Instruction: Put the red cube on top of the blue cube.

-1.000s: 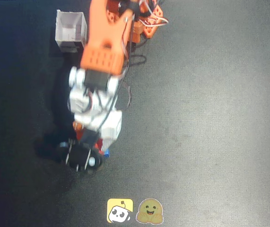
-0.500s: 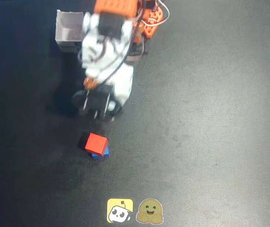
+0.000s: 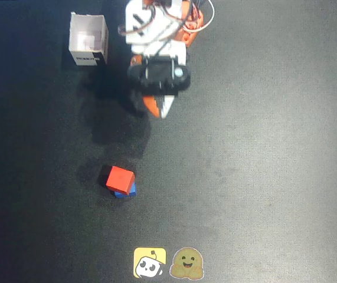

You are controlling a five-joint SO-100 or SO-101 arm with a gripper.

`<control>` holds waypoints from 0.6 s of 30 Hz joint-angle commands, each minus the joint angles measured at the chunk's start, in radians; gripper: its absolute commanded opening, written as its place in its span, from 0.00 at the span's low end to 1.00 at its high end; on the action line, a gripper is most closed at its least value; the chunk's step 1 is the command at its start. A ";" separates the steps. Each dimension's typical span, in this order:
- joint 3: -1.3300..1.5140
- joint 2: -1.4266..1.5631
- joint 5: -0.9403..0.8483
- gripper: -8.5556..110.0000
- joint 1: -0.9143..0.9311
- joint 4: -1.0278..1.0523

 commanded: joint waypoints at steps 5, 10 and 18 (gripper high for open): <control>0.060 0.144 -0.028 0.07 -0.049 0.040; 0.143 0.144 -0.057 0.07 -0.052 -0.005; 0.144 0.144 -0.023 0.07 -0.057 0.087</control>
